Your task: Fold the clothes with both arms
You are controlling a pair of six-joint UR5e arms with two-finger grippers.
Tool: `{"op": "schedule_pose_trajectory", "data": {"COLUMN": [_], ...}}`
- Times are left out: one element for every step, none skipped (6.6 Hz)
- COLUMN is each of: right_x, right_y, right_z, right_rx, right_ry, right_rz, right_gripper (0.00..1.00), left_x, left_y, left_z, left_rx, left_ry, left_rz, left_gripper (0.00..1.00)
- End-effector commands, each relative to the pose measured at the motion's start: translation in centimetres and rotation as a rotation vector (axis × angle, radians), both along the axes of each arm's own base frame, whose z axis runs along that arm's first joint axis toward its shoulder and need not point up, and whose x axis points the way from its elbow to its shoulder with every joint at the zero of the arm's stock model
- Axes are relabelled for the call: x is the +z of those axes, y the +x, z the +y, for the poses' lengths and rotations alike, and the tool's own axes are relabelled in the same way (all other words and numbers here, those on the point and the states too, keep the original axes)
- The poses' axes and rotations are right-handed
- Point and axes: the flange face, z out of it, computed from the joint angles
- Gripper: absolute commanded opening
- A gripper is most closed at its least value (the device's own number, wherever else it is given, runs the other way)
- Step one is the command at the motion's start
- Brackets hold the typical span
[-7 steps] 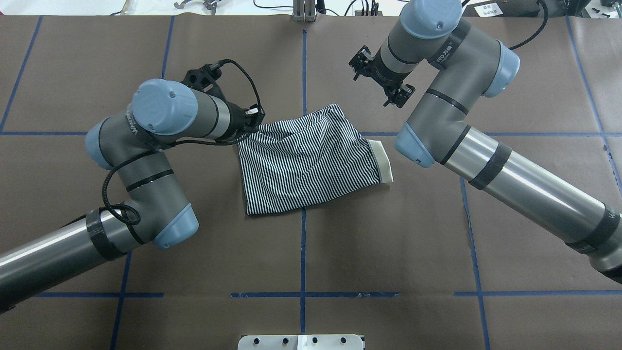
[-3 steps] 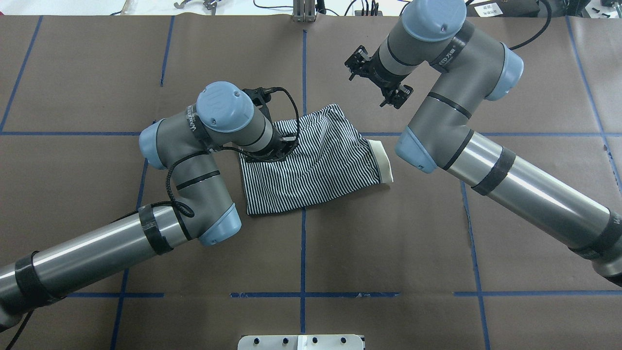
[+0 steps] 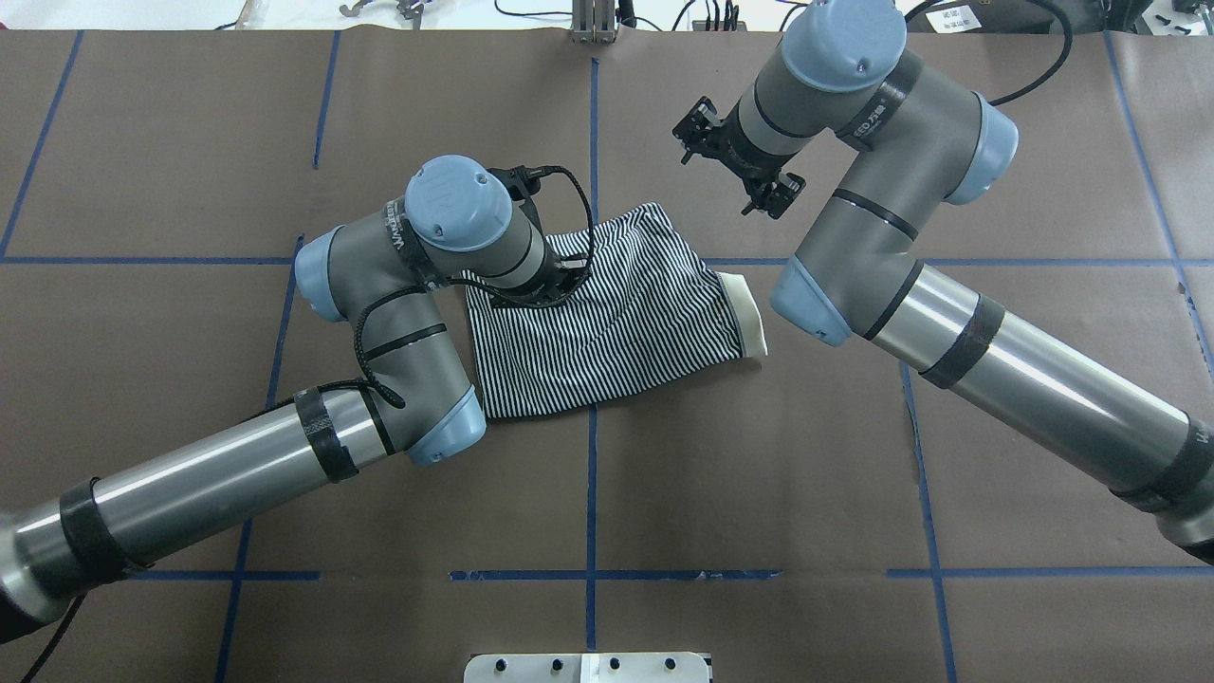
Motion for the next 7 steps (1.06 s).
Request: {"op": "schedule_pose_trajectory", "data": {"right_x": [0.0, 0.5, 0.0, 0.0, -2.1, -2.5, -2.6], "right_y": [-1.5, -1.8, -1.3, -2.4, -7.5, -8.5, -10.0], "right_z": [1.2, 1.5, 1.8, 3.7, 7.1, 8.0, 9.2], "right_rx": [0.000, 0.006, 0.007, -0.018, -0.004, 0.033, 0.037], "right_ry": [0.013, 0.019, 0.032, 0.035, 0.048, 0.074, 0.049], "right_rz": [0.011, 0.022, 0.016, 0.007, 0.007, 0.017, 0.016], "right_gripper": [1.00, 1.00, 1.00, 1.00, 1.00, 0.94, 0.01], "left_x": [-0.9, -0.2, -0.2, -0.2, 1.1, 3.0, 3.7], "left_y": [-3.7, -4.4, -6.8, -7.4, -10.1, -13.4, -14.9], "left_z": [-5.3, -6.2, -7.9, -7.1, -3.9, -1.5, -0.1], "left_rx": [-0.068, -0.080, -0.100, -0.088, -0.029, -0.026, -0.027], "left_ry": [0.042, 0.041, 0.060, 0.060, 0.056, 0.066, 0.075], "left_rz": [-0.003, -0.011, -0.012, -0.001, 0.051, 0.070, 0.079], "left_gripper": [0.00, 0.00, 0.00, 0.00, 0.00, 0.00, 0.00]}}
